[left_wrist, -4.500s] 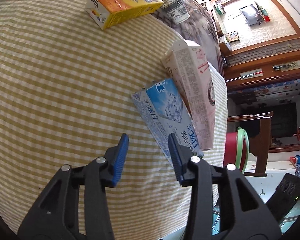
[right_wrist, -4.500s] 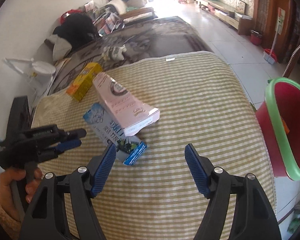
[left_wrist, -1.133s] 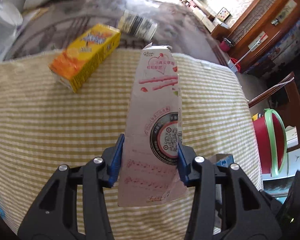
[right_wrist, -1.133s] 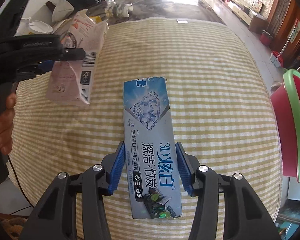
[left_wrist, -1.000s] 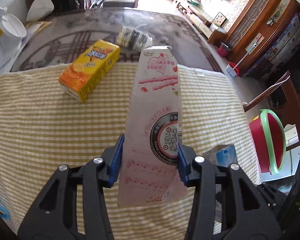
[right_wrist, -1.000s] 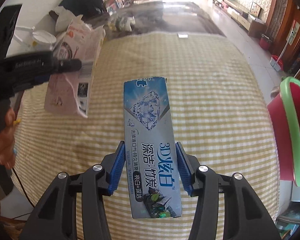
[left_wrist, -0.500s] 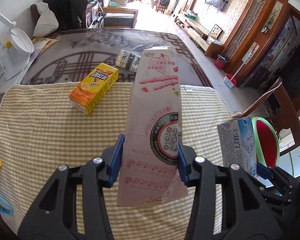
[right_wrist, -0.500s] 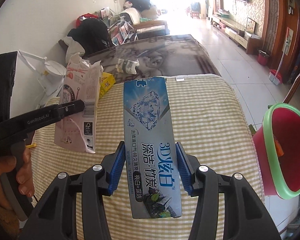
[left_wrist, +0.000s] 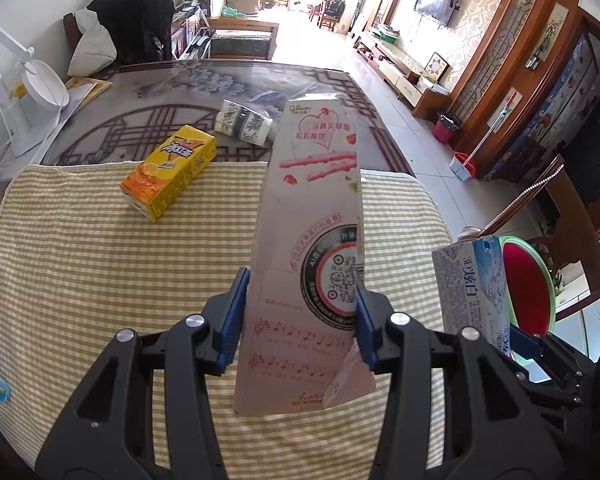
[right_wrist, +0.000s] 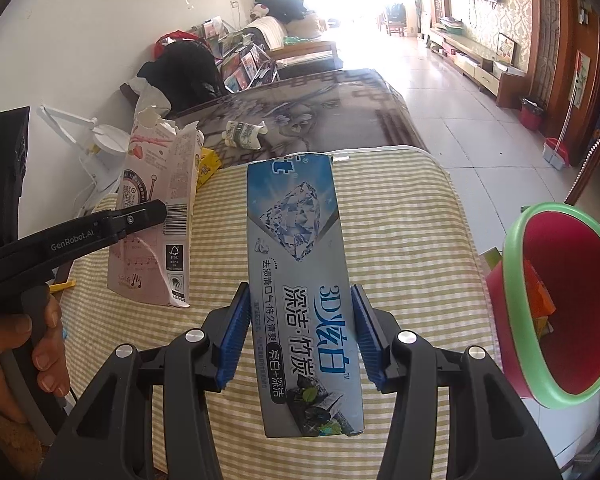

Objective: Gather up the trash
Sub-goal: 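Lift and carry the toothpaste box and pink carton to the red bin with both tools, then open the right tool over the bin while the left tool releases the pink carton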

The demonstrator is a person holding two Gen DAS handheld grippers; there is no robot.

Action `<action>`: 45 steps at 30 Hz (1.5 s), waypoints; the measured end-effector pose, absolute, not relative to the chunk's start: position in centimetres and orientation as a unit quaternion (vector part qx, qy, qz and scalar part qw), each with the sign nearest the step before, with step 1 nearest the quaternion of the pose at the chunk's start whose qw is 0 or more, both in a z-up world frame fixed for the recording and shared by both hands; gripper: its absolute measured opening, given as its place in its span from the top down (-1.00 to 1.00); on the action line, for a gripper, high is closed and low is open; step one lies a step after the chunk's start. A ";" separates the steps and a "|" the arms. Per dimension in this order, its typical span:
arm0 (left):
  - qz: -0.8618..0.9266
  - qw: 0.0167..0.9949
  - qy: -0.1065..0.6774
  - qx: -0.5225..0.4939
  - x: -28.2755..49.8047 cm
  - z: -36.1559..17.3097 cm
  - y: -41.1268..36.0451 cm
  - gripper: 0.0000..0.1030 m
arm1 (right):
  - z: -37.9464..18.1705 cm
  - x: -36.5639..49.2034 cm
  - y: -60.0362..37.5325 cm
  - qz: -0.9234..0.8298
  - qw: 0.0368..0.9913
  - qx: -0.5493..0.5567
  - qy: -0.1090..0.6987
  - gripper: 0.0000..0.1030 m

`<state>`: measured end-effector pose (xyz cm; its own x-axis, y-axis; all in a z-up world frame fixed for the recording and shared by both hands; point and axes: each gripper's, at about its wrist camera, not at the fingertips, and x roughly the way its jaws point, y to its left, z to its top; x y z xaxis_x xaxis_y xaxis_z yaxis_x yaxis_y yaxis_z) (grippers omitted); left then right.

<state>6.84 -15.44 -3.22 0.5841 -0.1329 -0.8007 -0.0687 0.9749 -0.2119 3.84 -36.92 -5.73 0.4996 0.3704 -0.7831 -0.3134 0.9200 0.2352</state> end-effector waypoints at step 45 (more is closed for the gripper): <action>-0.112 0.873 0.475 -0.021 8.7 -3.1 -36.2 0.11 | -7.0 5.6 -59.1 0.058 0.886 0.117 0.446 0.07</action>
<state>8.69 -36.22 -3.13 0.5242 -0.2146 -0.8241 0.1754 0.9742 -0.1421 5.60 -59.13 -7.02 0.5962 0.2069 -0.7757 0.0017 0.9659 0.2589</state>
